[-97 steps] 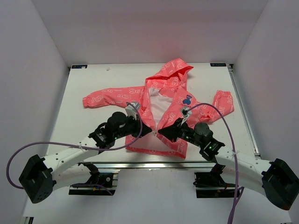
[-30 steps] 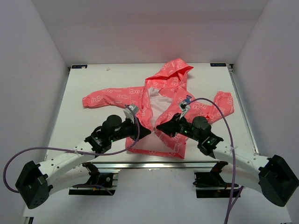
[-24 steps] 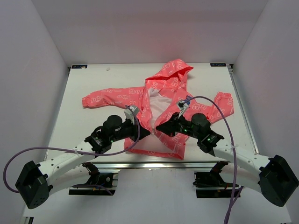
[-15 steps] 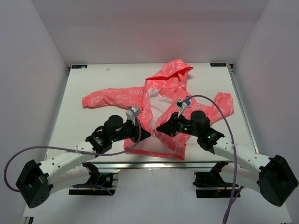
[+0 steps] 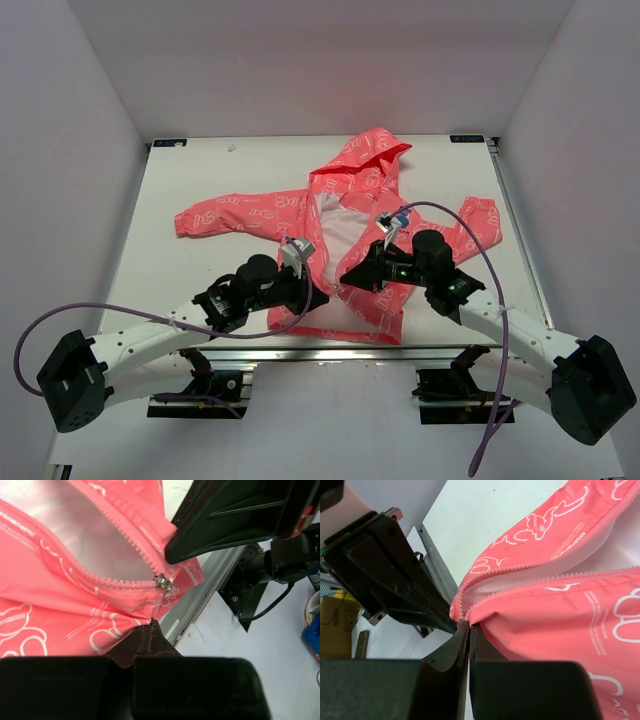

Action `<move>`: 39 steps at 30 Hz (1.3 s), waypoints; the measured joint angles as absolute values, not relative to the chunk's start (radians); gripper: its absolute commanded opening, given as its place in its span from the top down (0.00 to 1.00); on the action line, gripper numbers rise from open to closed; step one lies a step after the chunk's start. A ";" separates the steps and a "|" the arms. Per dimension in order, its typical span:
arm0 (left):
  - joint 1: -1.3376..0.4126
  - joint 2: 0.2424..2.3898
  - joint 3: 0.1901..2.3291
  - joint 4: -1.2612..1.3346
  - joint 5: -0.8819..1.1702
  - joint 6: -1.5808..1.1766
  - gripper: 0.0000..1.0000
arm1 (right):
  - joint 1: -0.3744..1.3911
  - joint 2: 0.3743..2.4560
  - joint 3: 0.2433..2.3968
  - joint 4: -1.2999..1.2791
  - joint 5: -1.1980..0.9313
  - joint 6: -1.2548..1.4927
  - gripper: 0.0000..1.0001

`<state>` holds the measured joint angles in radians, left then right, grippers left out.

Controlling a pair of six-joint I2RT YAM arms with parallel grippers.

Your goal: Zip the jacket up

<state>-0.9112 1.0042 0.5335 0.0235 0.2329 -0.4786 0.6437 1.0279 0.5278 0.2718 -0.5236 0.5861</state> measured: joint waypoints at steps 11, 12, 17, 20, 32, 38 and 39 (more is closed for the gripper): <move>-0.930 0.969 0.558 -0.113 0.157 -0.534 0.02 | 0.606 1.063 0.445 0.438 -0.606 0.627 1.00; -0.931 0.958 0.558 -0.113 0.157 -0.546 0.02 | 0.608 1.068 0.433 0.450 -0.611 0.633 1.00; -0.931 0.925 0.556 -0.113 0.133 -0.582 0.02 | 0.624 1.093 0.411 0.506 -0.630 0.661 1.00; -0.931 0.924 0.556 -0.117 0.100 -0.604 0.02 | 0.625 1.095 0.410 0.533 -0.633 0.674 1.00; -0.720 0.961 0.442 0.111 0.279 -0.726 0.10 | 0.630 1.106 0.410 0.558 -0.641 0.682 1.00; -0.702 1.051 0.420 0.265 0.442 -0.776 0.22 | 0.630 1.115 0.410 0.563 -0.643 0.682 1.00; -0.702 1.069 0.419 0.292 0.463 -0.786 0.25 | 0.630 1.119 0.410 0.565 -0.643 0.682 1.00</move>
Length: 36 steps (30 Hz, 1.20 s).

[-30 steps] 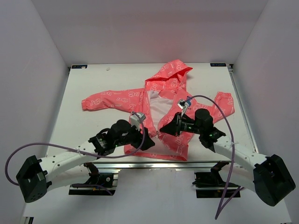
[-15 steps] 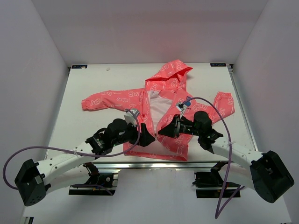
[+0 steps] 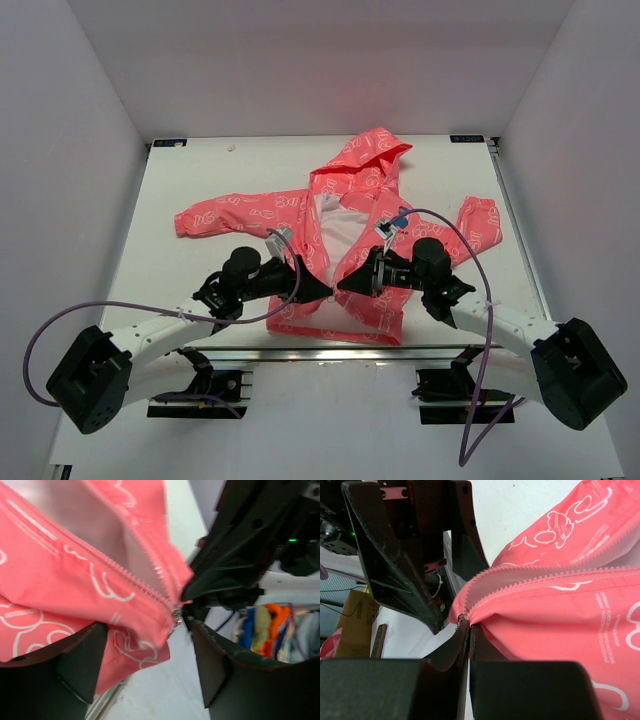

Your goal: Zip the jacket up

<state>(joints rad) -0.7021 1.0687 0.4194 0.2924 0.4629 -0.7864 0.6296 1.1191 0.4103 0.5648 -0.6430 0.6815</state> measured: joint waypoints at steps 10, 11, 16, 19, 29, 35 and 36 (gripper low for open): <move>-0.701 1.133 0.416 0.446 0.563 -0.847 0.54 | 0.630 1.136 0.410 0.572 -0.630 0.680 1.00; -0.700 1.133 0.416 0.448 0.563 -0.847 0.54 | 0.630 1.136 0.410 0.572 -0.628 0.678 1.00; -0.699 1.124 0.417 0.422 0.557 -0.834 0.81 | 0.630 1.136 0.410 0.571 -0.620 0.678 1.00; -0.698 1.122 0.422 0.387 0.550 -0.810 1.00 | 0.631 1.136 0.410 0.572 -0.614 0.680 1.00; -0.698 1.093 0.427 0.342 0.538 -0.744 1.00 | 0.637 1.148 0.421 0.578 -0.599 0.718 1.00; -0.693 1.060 0.437 0.312 0.523 -0.706 1.00 | 0.647 1.176 0.485 0.549 -0.573 0.725 1.00; -0.690 1.058 0.441 0.306 0.522 -0.700 1.00 | 0.647 1.178 0.495 0.538 -0.570 0.724 1.00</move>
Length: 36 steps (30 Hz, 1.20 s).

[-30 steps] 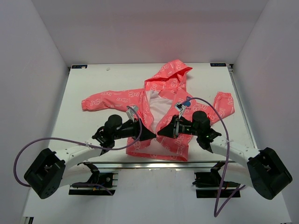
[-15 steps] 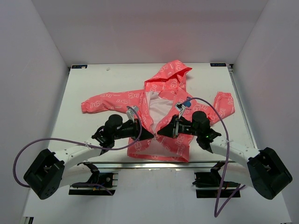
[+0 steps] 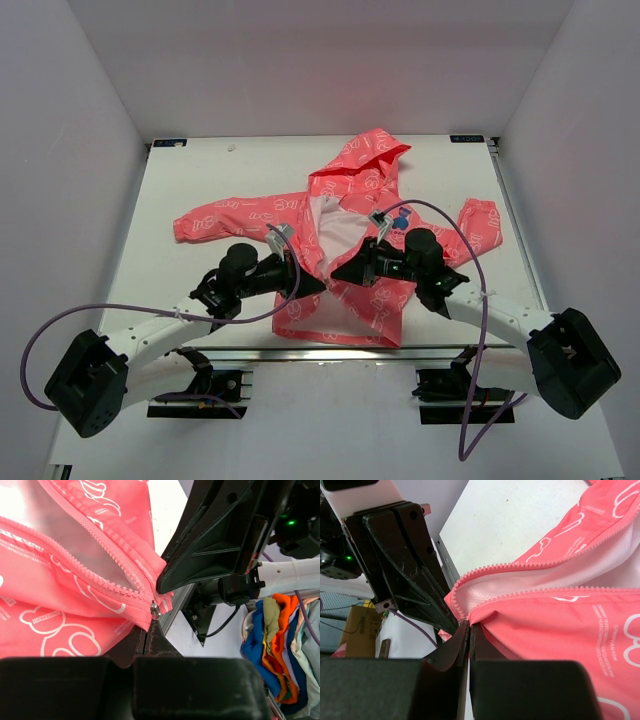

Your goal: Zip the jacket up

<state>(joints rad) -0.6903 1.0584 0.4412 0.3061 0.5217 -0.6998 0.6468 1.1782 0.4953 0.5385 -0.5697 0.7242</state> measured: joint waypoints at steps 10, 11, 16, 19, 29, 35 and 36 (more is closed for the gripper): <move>-0.693 1.059 0.452 0.282 0.504 -0.682 1.00 | 0.650 1.195 0.552 0.440 -0.565 0.679 0.89; -0.695 1.060 0.452 0.277 0.499 -0.687 1.00 | 0.650 1.196 0.553 0.435 -0.569 0.677 0.84; -0.712 1.103 0.453 0.262 0.502 -0.742 1.00 | 0.641 1.185 0.550 0.428 -0.559 0.658 0.46; -0.714 1.142 0.453 0.265 0.510 -0.782 1.00 | 0.641 1.132 0.515 0.418 -0.550 0.657 0.11; -0.716 1.162 0.450 0.345 0.517 -0.879 1.00 | 0.646 0.895 0.363 0.338 -0.524 0.665 0.11; -0.716 1.147 0.437 0.369 0.517 -0.899 1.00 | 0.709 0.927 0.323 0.349 -0.523 0.698 0.11; -0.716 1.142 0.433 0.371 0.517 -0.900 1.00 | 0.725 0.944 0.323 0.360 -0.520 0.701 0.11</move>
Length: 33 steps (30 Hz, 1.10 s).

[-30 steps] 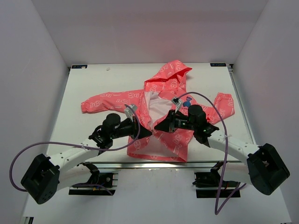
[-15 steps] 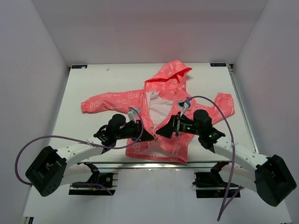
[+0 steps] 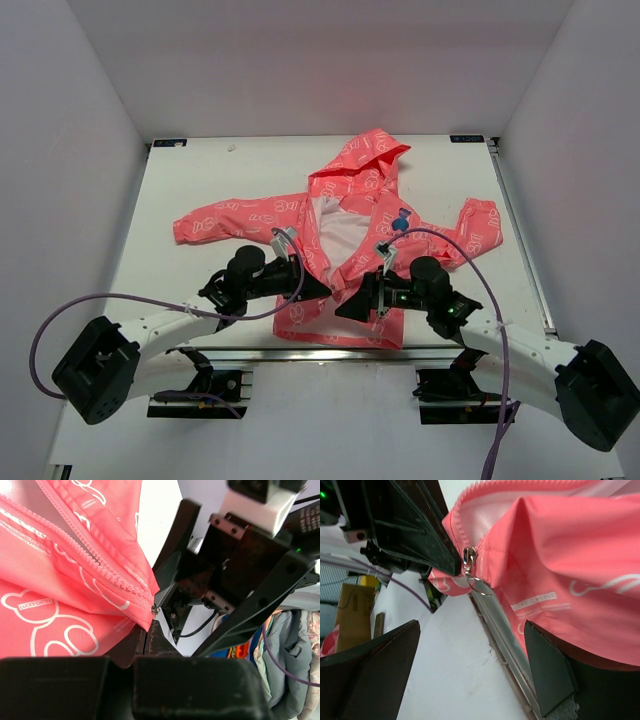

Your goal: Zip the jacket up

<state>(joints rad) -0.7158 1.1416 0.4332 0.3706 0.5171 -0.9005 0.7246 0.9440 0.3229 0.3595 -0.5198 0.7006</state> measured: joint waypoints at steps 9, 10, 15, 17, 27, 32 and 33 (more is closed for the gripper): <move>-0.716 1.099 0.418 0.366 0.511 -0.903 1.00 | 0.775 1.084 0.350 0.480 -0.500 0.739 0.12; -0.716 1.095 0.418 0.366 0.509 -0.903 1.00 | 0.775 1.090 0.350 0.496 -0.499 0.746 0.13; -0.716 1.085 0.418 0.366 0.506 -0.902 1.00 | 0.775 1.100 0.353 0.558 -0.495 0.770 0.16; -0.716 1.085 0.418 0.363 0.506 -0.902 1.00 | 0.776 1.100 0.356 0.571 -0.496 0.777 0.16; -0.716 1.085 0.418 0.346 0.496 -0.899 1.00 | 0.782 1.100 0.365 0.610 -0.512 0.797 0.25; -0.716 1.085 0.418 0.341 0.493 -0.899 1.00 | 0.785 1.099 0.365 0.610 -0.517 0.810 0.29; -0.716 1.085 0.418 0.340 0.492 -0.898 1.00 | 0.785 1.099 0.364 0.610 -0.517 0.813 0.30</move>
